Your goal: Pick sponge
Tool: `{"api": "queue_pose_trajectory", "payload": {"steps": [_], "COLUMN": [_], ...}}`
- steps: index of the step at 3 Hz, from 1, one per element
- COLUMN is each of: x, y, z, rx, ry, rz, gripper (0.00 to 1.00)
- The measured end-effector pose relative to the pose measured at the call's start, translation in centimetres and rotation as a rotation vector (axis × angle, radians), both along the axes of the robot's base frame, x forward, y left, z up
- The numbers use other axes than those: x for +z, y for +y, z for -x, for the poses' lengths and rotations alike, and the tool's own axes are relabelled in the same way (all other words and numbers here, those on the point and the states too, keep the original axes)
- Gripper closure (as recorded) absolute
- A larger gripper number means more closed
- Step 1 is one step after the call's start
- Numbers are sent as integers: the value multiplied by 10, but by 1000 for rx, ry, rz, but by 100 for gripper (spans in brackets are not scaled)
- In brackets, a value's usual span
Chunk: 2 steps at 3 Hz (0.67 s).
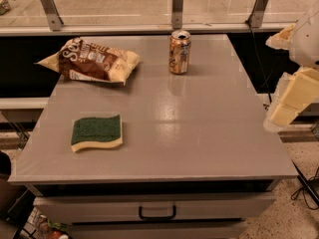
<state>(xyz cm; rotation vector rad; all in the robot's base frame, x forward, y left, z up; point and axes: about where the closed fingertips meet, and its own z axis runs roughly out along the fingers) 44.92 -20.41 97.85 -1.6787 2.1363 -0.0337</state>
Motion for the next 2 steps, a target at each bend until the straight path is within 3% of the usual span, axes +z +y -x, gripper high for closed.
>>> {"api": "queue_pose_trajectory", "payload": {"steps": [2], "x": [-24], "y": [68], "z": [-34], "rx": [180], "ry": [-37], "rz": [-341], "gripper": [0]}}
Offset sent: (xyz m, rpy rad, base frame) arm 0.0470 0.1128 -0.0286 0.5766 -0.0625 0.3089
